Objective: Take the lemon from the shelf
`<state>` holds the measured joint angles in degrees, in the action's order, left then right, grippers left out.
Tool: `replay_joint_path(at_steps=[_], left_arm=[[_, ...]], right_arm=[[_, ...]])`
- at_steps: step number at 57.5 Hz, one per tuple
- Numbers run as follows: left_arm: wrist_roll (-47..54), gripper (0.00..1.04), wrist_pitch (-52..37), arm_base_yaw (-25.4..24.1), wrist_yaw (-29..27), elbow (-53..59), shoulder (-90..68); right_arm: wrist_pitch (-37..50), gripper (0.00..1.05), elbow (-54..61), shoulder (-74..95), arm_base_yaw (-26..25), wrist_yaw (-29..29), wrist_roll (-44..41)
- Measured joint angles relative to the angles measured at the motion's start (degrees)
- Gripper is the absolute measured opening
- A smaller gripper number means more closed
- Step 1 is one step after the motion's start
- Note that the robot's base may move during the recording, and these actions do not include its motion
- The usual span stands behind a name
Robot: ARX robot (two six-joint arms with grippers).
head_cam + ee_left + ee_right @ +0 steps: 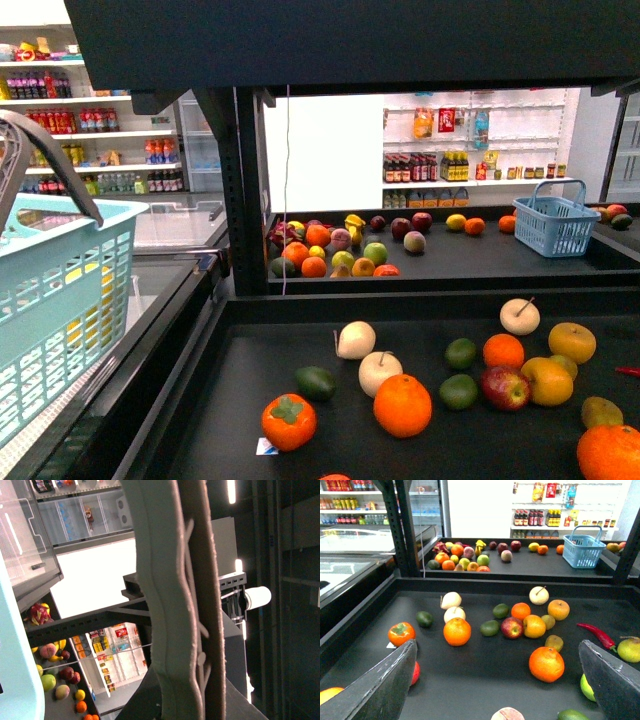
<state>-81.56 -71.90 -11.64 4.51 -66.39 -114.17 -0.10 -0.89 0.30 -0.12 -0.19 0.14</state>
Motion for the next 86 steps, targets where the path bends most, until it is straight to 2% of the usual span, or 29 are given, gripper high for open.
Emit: replay_joint_path(at_steps=[17, 30, 41, 43, 51, 55, 76, 86], left_arm=[[-1.81, 0.08, -6.75, -0.96, 2.14, 0.68, -5.14], [-4.28, 0.08, -7.48, -0.96, 1.88, 1.46, -7.76], [-3.91, 0.42, -7.65, -1.22, 1.46, 3.61, -8.0], [-3.13, 0.51, -7.5, -1.27, 1.55, 4.11, -7.82], [0.83, 0.88, 0.72, -1.75, 2.47, 6.38, -4.07], [2.64, 0.98, 4.59, -1.97, 3.04, 6.67, -2.32], [8.76, 0.97, 16.7, -2.03, 4.0, 8.44, 6.88], [14.29, 0.97, 25.53, -2.05, 3.26, 9.79, 11.61]], right_arm=[[0.0, 0.97, 0.0, 0.0, 0.0, 0.02, 0.0], [0.0, 0.97, 0.0, 0.0, 0.0, 0.02, 0.0], [0.0, 0.97, 0.0, 0.0, 0.0, 0.02, 0.0], [0.0, 0.97, 0.0, 0.0, 0.0, 0.02, 0.0], [0.0, 0.97, 0.0, 0.0, 0.0, 0.02, 0.0], [0.0, 0.97, 0.0, 0.0, 0.0, 0.02, 0.0], [0.0, 0.97, 0.0, 0.0, 0.0, 0.0, 0.0], [0.0, 0.97, 0.0, 0.0, 0.0, 0.02, 0.0]])
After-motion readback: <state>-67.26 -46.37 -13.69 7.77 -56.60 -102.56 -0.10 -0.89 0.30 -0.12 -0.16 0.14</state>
